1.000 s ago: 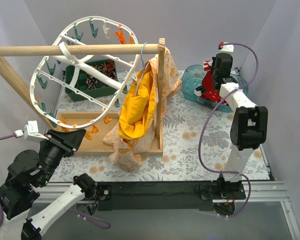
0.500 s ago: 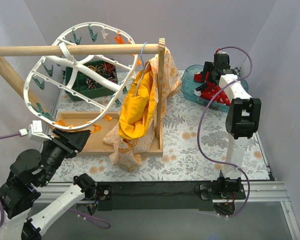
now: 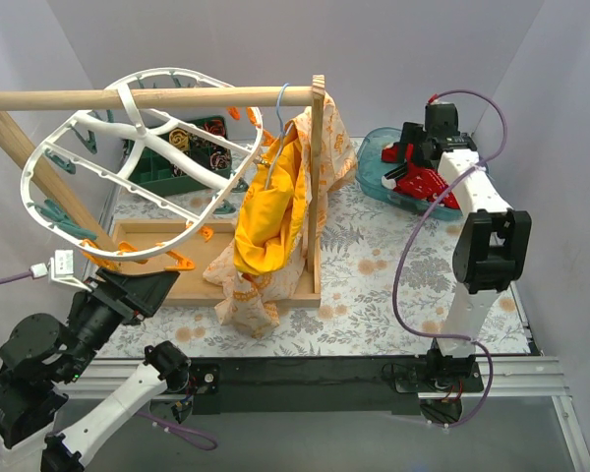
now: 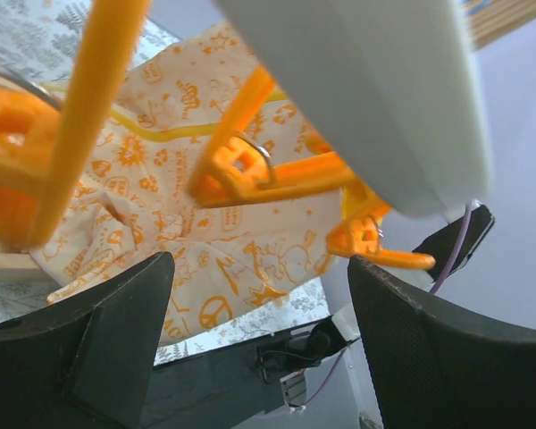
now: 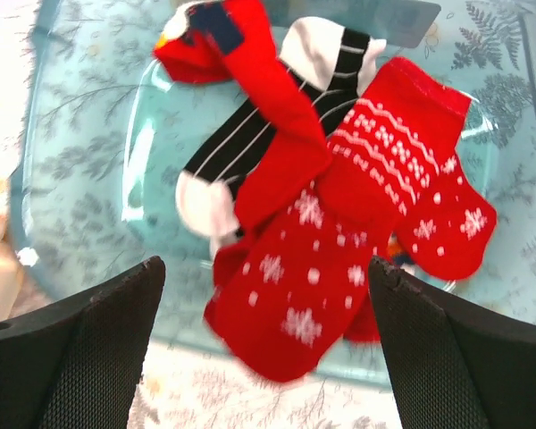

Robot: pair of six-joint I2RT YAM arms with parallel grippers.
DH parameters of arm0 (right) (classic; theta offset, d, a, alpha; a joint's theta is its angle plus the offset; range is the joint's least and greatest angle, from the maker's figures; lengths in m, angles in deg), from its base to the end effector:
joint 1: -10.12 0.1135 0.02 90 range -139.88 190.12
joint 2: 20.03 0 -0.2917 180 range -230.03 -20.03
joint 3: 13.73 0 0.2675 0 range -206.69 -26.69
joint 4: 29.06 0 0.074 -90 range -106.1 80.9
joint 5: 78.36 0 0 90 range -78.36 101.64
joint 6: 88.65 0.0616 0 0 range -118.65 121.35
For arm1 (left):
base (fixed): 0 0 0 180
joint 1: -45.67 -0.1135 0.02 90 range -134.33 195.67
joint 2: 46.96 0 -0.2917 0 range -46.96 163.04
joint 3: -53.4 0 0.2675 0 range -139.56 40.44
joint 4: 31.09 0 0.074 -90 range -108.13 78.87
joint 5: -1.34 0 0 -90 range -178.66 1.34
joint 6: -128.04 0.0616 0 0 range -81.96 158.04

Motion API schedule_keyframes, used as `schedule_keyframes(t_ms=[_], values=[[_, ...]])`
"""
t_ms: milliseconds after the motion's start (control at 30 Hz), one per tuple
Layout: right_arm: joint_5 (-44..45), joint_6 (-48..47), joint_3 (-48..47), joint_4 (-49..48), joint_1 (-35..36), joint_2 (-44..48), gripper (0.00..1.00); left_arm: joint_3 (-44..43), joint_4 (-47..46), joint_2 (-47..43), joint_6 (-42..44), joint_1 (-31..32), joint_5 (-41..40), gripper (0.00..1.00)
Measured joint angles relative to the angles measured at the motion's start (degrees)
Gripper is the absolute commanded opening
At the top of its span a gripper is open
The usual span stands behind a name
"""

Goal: Remove the socks clipped to the hanger

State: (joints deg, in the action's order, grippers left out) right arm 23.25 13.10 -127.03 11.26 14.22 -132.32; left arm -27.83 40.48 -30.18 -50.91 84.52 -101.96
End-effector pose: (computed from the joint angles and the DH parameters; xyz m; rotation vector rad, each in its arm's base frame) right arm 0.5016 0.0235 0.3030 0.2569 2.2267 -0.0792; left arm 0.0003 0.0179 0.4225 -0.9884 1.6497 -1.4185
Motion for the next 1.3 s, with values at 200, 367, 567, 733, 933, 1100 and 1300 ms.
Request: schedule_keyframes(t_ms=[200,367,567,733,933,1100,1300], values=[[1.3,-0.1,9.3,0.0,6.3,12.7,0.98,-0.5,-0.8,-6.1,0.0,0.0,2.2,0.77],[2.0,0.6,16.4,-0.5,13.3,20.8,0.98,-1.2,-0.8,-10.2,-0.7,0.0,2.6,0.77],[3.5,3.2,27.4,0.0,21.8,29.4,0.98,-1.8,-0.1,-12.0,-1.4,0.0,3.3,0.77],[2.0,5.7,37.9,1.0,26.0,39.5,0.98,-1.8,0.0,-13.4,-1.5,0.0,4.1,0.77],[-3.8,8.4,50.9,-1.2,27.5,55.5,0.98,2.0,-1.7,-16.4,-2.4,0.0,6.2,0.77],[-10.9,12.5,61.8,-6.1,27.5,64.3,0.98,6.1,-4.1,-16.7,-3.3,0.0,8.3,0.77],[-17.0,17.7,73.9,-9.6,27.5,69.1,0.98,8.3,-5.4,-16.7,-5.0,0.0,9.8,0.78]])
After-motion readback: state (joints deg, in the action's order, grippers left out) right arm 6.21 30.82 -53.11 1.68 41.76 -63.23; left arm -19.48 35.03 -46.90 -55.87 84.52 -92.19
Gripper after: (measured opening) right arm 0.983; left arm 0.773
